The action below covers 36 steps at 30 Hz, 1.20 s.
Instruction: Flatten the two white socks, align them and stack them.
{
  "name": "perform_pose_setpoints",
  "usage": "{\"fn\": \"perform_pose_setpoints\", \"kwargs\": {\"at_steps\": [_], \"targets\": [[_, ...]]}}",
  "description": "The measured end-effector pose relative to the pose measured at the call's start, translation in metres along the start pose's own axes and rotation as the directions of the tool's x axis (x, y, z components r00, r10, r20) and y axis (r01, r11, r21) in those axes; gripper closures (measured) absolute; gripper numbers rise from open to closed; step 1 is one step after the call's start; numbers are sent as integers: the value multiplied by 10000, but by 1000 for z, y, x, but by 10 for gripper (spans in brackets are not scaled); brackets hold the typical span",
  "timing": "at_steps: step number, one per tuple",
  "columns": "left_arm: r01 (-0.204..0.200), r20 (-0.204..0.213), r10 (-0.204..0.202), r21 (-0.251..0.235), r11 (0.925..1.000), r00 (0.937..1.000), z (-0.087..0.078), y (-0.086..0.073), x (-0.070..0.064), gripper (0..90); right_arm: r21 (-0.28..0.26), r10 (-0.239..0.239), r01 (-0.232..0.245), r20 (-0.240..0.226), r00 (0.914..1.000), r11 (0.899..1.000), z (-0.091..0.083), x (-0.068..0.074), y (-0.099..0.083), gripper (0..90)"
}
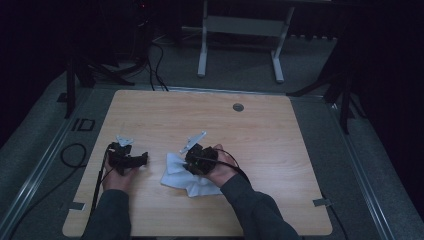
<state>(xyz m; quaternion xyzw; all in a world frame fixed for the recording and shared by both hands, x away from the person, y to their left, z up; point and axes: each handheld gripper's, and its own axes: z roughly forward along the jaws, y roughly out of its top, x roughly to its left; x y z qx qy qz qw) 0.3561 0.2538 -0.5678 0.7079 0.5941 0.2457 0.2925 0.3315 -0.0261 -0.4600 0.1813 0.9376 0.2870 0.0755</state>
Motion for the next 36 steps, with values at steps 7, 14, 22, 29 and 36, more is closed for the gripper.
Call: {"fn": "perform_pose_setpoints", "kwargs": {"at_steps": [7, 14, 22, 29, 36], "targets": [[3, 1, -3, -11, 10000, 10000, 0, 0, 0, 133, 175, 416, -413, -192, 9990, 9990, 21, 8, -3, 811], [4, 4, -4, -11, 10000, 10000, 0, 0, 0, 133, 488, 1324, -1322, 8, 9912, 9900, 39, 6, -12, 810], [4, 3, -4, -14, 10000, 10000, 0, 0, 0, 132, 452, 1634, -1630, -44, 9866, 9856, 46, 8, -19, 808], [5, 9, -5, -20, 10000, 10000, 0, 0, 0, 133, 525, 1750, -1746, -29, 9846, 9832, 54, 10, -20, 776], [-6, 14, 6, -11, 10000, 10000, 0, 0, 0, 132, 349, 1873, -1873, 43, 9823, 9817, 55, 9, -21, 582]]}}
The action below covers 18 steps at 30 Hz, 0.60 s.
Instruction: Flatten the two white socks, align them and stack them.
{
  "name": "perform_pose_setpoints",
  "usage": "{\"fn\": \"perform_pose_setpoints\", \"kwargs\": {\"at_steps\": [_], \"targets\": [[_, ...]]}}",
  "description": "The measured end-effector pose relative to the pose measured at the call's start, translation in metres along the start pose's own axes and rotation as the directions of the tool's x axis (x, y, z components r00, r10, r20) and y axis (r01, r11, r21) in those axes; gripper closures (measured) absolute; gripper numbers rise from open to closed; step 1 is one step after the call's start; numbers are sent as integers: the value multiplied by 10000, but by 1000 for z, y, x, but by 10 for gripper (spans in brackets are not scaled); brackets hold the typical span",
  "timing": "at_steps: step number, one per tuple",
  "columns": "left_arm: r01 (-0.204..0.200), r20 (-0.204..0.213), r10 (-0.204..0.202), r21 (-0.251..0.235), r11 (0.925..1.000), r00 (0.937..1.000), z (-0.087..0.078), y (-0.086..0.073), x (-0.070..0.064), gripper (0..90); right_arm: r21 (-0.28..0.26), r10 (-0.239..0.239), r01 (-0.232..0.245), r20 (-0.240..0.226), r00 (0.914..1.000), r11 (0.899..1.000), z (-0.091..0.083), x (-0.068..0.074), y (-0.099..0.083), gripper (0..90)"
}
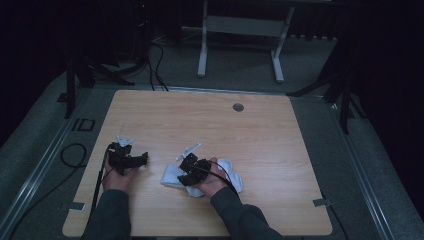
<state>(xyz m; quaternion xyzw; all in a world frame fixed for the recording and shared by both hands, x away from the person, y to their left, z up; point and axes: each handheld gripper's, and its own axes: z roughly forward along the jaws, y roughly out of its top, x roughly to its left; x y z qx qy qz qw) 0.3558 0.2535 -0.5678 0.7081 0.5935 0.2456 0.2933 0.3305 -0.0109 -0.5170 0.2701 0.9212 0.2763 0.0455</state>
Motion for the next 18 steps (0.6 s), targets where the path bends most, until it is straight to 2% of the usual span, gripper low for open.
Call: {"fn": "perform_pose_setpoints", "kwargs": {"at_steps": [5, 12, 14, 18], "targets": [[-45, 31, 45, 8, 10000, 10000, -1, -1, -1, 133, -463, 172, -173, -28, 9998, 9988, -11, -4, 0, 547], [-197, 189, 196, 45, 9998, 9996, -3, -1, -1, 157, -539, 284, -278, 109, 9995, 9982, -18, -14, -4, 540], [-299, 295, 293, 188, 9994, 9991, -6, 0, -2, 208, -528, 259, -248, 196, 9995, 9983, -20, -16, -5, 538], [-435, 425, 419, 384, 9983, 9982, -10, 2, -5, 384, -589, 272, -251, 349, 9990, 9979, -25, -21, -8, 537]]}}
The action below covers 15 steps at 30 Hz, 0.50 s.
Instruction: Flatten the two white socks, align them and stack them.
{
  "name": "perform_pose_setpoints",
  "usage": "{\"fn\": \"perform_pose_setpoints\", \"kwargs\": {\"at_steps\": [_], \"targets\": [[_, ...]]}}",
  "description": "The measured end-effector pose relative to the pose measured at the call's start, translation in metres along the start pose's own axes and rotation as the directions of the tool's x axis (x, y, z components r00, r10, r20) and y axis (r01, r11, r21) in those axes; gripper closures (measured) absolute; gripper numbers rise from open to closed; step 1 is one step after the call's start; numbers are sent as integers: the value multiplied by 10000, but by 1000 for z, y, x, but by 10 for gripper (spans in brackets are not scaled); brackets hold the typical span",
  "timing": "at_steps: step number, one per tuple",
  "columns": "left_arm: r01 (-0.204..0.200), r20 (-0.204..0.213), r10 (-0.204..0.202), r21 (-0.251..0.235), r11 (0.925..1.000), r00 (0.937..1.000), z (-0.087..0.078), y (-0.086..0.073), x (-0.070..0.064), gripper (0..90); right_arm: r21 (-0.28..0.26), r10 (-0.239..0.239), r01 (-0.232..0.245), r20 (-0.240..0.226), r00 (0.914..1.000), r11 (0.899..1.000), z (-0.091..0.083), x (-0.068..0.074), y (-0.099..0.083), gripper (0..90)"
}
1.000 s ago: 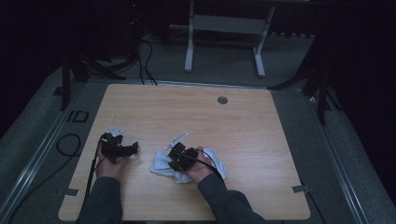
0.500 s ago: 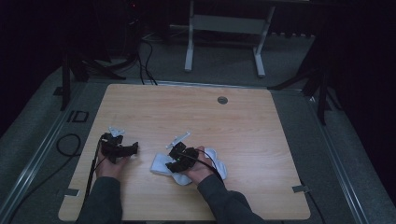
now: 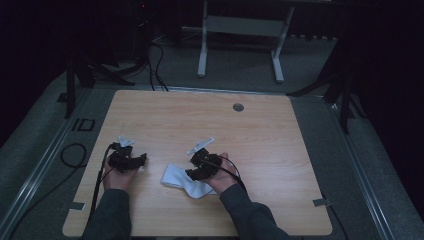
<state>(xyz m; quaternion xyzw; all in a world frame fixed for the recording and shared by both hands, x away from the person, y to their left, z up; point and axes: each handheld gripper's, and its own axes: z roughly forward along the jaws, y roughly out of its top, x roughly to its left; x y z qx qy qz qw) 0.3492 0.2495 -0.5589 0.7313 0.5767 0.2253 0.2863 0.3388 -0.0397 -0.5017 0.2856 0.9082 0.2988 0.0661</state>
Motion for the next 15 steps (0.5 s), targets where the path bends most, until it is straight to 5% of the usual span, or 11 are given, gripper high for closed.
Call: {"fn": "perform_pose_setpoints", "kwargs": {"at_steps": [6, 11, 15], "targets": [[-125, 378, 121, 112, 9999, 9992, -5, 1, -2, 510, 20, 190, -190, 161, 9997, 9998, -5, -12, -7, 527], [-344, 743, 366, -304, 9989, 9966, -19, 5, -10, 562, -4, 306, -306, 397, 9987, 9995, -13, -26, -14, 523], [-391, 1476, 458, -483, 9981, 9880, -25, 7, -15, 606, -34, 462, -461, 550, 9974, 9989, -22, -37, -21, 521]]}}
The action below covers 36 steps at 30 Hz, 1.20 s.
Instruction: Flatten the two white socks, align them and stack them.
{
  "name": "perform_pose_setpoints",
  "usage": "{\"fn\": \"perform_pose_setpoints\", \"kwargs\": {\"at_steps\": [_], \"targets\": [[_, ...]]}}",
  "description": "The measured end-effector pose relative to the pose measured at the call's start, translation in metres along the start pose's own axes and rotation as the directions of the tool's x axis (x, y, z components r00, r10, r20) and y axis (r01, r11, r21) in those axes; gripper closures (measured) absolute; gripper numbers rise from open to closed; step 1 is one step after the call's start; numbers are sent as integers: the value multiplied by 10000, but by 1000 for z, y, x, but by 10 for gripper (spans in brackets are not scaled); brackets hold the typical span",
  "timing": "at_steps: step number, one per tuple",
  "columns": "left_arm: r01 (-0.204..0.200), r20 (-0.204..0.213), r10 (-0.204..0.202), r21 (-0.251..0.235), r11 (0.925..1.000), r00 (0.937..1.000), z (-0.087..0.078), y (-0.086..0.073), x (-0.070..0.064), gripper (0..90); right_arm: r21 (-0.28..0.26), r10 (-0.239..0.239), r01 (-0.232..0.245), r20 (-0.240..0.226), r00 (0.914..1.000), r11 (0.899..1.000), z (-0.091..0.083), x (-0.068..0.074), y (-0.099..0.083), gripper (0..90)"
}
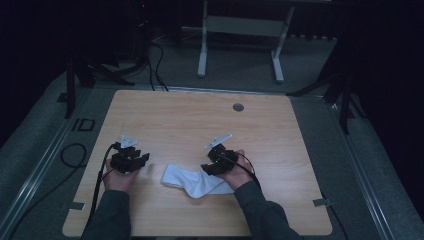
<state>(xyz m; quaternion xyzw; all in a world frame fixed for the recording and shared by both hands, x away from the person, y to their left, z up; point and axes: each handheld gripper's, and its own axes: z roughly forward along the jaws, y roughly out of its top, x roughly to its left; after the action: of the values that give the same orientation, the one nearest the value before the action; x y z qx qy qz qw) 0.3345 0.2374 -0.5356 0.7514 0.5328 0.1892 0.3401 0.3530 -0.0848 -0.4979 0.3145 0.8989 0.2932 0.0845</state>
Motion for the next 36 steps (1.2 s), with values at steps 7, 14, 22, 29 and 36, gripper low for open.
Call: {"fn": "perform_pose_setpoints", "kwargs": {"at_steps": [7, 14, 22, 29, 36], "targets": [[-733, 1209, 726, 16, 9973, 9900, -12, 8, -14, 717, -133, 317, -313, 279, 9991, 9994, -18, -19, -10, 522], [-1446, 2144, 1375, 175, 9893, 9670, -17, 15, -27, 806, -298, 462, -449, 413, 9981, 9985, -32, -32, -17, 522], [-1854, 2497, 1779, 67, 9826, 9518, -23, 19, -42, 898, -159, 482, -474, 509, 9975, 9987, -36, -40, -26, 522], [-2265, 2873, 2131, 141, 9739, 9338, -20, 18, -55, 900, -100, 575, -569, 677, 9961, 9983, -40, -46, -34, 517], [-2741, 3395, 2482, 297, 9612, 9073, -10, 14, -72, 900, -127, 743, -735, 770, 9943, 9972, -42, -51, -41, 517]]}}
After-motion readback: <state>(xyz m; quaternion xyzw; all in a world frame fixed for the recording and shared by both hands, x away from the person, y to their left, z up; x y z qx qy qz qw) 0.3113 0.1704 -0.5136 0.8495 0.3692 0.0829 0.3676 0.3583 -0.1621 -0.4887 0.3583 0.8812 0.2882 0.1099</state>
